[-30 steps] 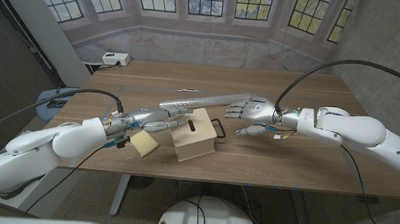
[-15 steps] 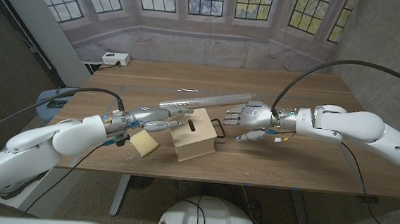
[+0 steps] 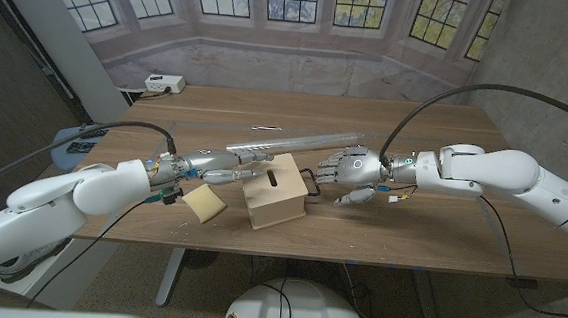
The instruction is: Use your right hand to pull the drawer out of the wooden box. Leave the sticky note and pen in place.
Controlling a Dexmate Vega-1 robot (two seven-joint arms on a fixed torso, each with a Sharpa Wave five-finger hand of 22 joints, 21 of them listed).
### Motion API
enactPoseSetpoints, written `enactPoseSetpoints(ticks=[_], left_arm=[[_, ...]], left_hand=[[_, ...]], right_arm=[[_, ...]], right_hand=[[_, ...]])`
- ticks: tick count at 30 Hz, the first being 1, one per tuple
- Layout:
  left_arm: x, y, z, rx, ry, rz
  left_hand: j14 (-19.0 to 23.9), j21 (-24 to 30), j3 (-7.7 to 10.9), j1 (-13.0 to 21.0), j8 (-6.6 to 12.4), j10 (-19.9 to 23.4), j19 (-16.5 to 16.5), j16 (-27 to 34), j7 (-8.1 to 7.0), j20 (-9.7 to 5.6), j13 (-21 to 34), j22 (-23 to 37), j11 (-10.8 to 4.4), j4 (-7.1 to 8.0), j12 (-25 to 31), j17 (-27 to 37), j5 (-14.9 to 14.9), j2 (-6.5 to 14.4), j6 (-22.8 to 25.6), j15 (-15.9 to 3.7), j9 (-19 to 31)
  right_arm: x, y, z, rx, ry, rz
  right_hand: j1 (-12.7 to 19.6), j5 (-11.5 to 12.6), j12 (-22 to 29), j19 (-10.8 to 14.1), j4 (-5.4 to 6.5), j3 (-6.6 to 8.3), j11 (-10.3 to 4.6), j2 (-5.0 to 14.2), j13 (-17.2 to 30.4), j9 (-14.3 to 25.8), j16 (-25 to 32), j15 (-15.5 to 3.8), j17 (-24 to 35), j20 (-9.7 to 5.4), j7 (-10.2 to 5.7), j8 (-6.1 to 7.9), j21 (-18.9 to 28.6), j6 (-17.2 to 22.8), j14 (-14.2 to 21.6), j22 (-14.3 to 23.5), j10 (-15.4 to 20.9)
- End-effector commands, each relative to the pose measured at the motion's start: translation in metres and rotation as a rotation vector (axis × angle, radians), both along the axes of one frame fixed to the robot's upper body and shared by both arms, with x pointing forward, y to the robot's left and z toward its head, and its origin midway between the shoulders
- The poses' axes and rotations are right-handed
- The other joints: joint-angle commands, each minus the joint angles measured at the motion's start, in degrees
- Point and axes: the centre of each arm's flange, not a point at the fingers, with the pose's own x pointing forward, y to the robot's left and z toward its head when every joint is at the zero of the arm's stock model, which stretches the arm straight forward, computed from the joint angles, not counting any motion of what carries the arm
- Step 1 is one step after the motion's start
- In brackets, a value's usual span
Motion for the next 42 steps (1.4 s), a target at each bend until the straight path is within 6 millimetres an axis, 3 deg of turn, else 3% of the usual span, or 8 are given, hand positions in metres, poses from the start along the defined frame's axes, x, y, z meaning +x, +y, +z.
enactPoseSetpoints(ticks=[1, 13, 42], left_arm=[[0.0, 0.002, 0.006, 0.017, 0.002, 0.003], [0.004, 0.001, 0.012, 0.035, 0.003, -0.005], [0.009, -0.006, 0.004, 0.021, 0.011, -0.03]], left_hand=[[0.15, 0.22, -0.11, -0.69, 0.2, 0.36, 0.2, 0.36, -0.2, -0.13, 0.19, 0.18, -0.13, 0.22, 0.28, 0.18, 0.34, -0.01, 0.08, -0.31, 0.11], [0.34, 0.23, -0.15, -0.94, 0.26, 0.63, 0.27, 0.34, -0.28, -0.15, 0.19, 0.17, -0.25, 0.17, 0.32, 0.14, 0.41, 0.07, 0.24, -0.39, 0.11], [0.56, 0.23, -0.14, -1.24, 0.26, 0.84, 0.34, 0.25, -0.2, -0.25, 0.18, 0.14, -0.33, 0.03, 0.26, 0.07, 0.51, 0.2, 0.34, -0.39, 0.09]], right_arm=[[0.009, 0.008, 0.016, -0.075, 0.013, 0.027], [0.017, 0.015, 0.026, -0.123, 0.021, 0.044], [0.023, 0.038, 0.021, -0.233, 0.071, 0.066]], right_hand=[[-0.57, 0.51, 0.19, -0.37, 0.15, 0.1, -0.2, 0.06, 0.05, 0.13, 0.0, -4.74, -0.03, -0.19, -0.16, 0.11, 0.16, -0.44, -0.25, 0.13, -0.31], [-0.79, 0.58, 0.25, -0.59, 0.18, 0.1, -0.1, 0.02, 0.04, 0.12, -0.02, -4.72, -0.06, -0.2, 0.02, 0.17, 0.21, -0.55, -0.46, 0.13, -0.52], [-1.42, 0.81, 0.28, -1.37, 0.23, 0.14, -0.22, -0.07, 0.01, 0.11, -0.16, -4.72, -0.16, -0.05, 0.08, 0.15, 0.29, -1.4, -1.47, 0.12, -1.53]])
